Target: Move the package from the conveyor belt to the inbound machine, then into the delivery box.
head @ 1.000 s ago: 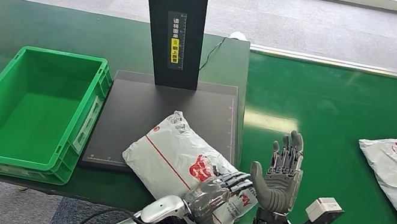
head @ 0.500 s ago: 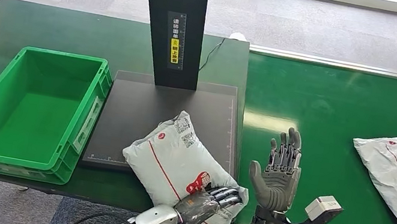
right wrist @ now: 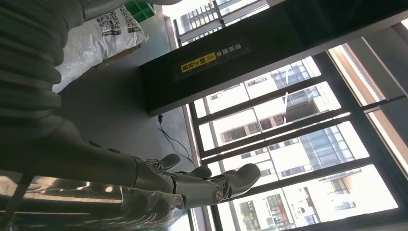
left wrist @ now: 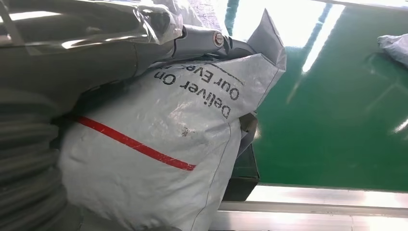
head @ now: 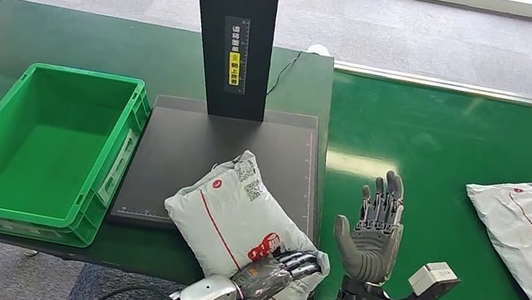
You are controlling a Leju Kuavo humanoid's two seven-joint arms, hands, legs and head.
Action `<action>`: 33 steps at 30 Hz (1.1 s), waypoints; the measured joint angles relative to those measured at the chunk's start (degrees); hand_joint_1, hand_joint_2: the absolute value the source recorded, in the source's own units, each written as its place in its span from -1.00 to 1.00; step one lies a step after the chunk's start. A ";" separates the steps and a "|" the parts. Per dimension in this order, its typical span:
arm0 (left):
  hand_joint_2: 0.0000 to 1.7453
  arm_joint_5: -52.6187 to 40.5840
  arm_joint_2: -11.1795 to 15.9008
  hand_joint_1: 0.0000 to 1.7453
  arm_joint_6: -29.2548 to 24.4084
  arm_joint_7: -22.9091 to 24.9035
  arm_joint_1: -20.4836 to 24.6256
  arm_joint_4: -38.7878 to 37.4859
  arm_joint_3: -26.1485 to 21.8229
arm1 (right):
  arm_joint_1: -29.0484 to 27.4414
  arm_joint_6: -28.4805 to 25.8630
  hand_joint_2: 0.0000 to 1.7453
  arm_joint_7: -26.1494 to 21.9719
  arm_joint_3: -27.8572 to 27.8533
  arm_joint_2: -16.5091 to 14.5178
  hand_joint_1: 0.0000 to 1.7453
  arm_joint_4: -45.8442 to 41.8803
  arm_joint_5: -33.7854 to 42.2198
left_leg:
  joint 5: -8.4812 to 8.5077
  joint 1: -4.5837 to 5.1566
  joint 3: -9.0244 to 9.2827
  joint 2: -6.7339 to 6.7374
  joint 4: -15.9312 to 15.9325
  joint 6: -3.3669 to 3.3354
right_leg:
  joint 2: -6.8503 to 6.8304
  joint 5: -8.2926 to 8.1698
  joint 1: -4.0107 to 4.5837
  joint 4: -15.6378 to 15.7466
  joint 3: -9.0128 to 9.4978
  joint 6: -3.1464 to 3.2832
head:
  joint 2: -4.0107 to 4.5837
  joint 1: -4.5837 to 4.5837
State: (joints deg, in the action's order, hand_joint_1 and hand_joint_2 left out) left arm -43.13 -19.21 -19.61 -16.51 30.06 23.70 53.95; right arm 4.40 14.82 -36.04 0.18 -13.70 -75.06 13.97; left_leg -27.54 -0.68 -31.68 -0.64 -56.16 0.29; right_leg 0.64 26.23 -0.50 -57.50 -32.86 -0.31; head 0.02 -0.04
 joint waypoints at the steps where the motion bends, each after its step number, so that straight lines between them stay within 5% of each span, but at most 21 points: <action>1: 1.00 -0.31 0.00 -1.00 0.19 0.13 -0.01 -0.04 0.00 | 0.00 0.01 1.00 0.00 0.02 0.00 -1.00 0.00 0.00 | 0.00 0.00 0.00 0.00 0.00 0.00 | 0.00 0.00 0.00 0.00 0.00 0.00 | 0.00 0.00; 3: 1.00 -0.90 0.00 -0.99 0.42 0.34 -0.03 -0.14 0.01 | 0.00 0.06 1.00 0.00 0.11 0.00 -1.00 0.00 0.04 | 0.00 0.00 0.01 0.00 0.00 0.00 | 0.00 0.00 0.00 0.00 0.01 0.00 | 0.00 0.00; 7: 1.00 -1.85 0.00 0.95 0.15 0.53 -0.04 -0.31 -0.04 | 0.11 0.20 1.00 0.17 0.44 0.00 -1.00 0.03 0.37 | 0.00 0.00 0.01 0.00 0.00 0.00 | 0.00 0.00 0.00 0.00 0.03 0.00 | 0.00 0.00; 22: 1.00 -1.98 0.02 1.00 -1.42 -3.87 -0.64 -0.32 -3.00 | 3.36 0.39 1.00 0.87 2.05 -0.02 -1.00 2.09 0.79 | 0.00 0.00 0.17 -0.02 0.01 0.00 | -0.03 0.01 0.00 0.00 0.20 0.00 | 0.00 0.00; 33: 1.00 4.67 0.24 1.00 -4.82 -15.25 -1.84 -0.14 -9.42 | 2.83 -0.61 1.00 0.87 2.90 0.00 -1.00 2.15 0.92 | 0.00 0.00 0.11 -0.01 0.00 0.00 | 0.00 0.00 0.00 0.00 0.08 0.00 | 0.00 -0.01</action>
State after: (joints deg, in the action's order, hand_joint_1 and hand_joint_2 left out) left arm -38.47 -18.97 -24.43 -31.76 28.23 23.56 44.53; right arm 7.24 14.21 -35.17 3.08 -13.70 -72.90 14.88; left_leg -27.54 -0.68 -31.57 -0.64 -56.16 0.29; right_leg 0.63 26.24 -0.50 -57.50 -32.78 -0.31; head 0.02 -0.05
